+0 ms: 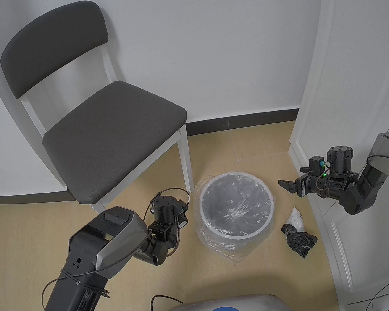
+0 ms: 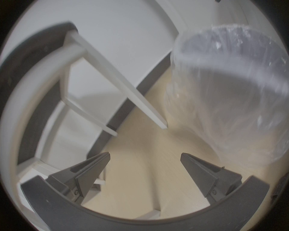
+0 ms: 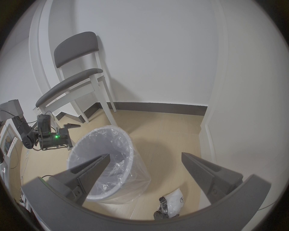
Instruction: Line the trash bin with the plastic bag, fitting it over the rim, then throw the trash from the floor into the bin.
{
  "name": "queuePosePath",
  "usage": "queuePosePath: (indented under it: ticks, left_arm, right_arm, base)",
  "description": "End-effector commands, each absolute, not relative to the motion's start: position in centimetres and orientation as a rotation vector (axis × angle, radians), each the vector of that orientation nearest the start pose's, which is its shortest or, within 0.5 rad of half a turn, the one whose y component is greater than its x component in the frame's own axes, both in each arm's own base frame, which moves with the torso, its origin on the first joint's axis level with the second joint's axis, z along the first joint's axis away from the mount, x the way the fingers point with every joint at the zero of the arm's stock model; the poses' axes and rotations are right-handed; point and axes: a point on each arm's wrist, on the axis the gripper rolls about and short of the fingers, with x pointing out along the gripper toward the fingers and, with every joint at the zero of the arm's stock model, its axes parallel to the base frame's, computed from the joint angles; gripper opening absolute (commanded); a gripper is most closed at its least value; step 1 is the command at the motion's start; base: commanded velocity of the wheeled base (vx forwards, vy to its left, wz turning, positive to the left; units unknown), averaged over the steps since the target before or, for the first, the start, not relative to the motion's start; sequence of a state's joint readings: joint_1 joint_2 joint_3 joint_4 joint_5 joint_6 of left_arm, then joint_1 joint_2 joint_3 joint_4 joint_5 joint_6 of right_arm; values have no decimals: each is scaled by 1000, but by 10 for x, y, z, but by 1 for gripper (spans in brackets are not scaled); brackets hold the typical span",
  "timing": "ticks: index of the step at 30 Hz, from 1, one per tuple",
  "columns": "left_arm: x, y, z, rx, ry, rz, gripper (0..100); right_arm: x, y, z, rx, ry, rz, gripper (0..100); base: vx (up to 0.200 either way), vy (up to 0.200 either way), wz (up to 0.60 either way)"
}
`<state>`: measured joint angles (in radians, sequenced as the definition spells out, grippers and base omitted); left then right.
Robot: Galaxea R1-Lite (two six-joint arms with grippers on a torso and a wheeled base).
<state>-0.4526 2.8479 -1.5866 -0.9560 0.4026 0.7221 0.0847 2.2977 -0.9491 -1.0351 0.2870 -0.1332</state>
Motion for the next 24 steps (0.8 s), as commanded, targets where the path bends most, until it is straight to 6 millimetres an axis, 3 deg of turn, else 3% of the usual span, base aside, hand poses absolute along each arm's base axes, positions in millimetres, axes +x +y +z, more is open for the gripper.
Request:
queuePosePath:
  ticks: [1, 4, 5, 12, 17, 24]
  left_arm:
    - [422, -219, -38, 931, 89, -104, 100]
    - [414, -217, -24, 916, 72, -103, 100]
    - [409, -213, -7, 900, 59, -100, 100]
    - [383, -215, 44, 722, -48, -185, 100]
    - [341, -219, 86, 545, -76, -248, 100]
    - [289, -227, 134, 166, -138, -338, 100]
  right_arm:
    - [386, 39, 62, -154, 259, 385, 100]
    - [376, 38, 68, -197, 254, 376, 100]
    - [370, 36, 74, -223, 245, 349, 100]
    - [344, 40, 85, -185, 174, 323, 100]
    - [324, 58, 91, -80, 189, 261, 100]
    - [331, 85, 95, -1, 209, 191, 100]
  base:
    - [0, 0, 0]
    - [0, 0, 0]
    - [0, 0, 0]
    - [0, 0, 0]
    - [0, 0, 0]
    - [0, 0, 0]
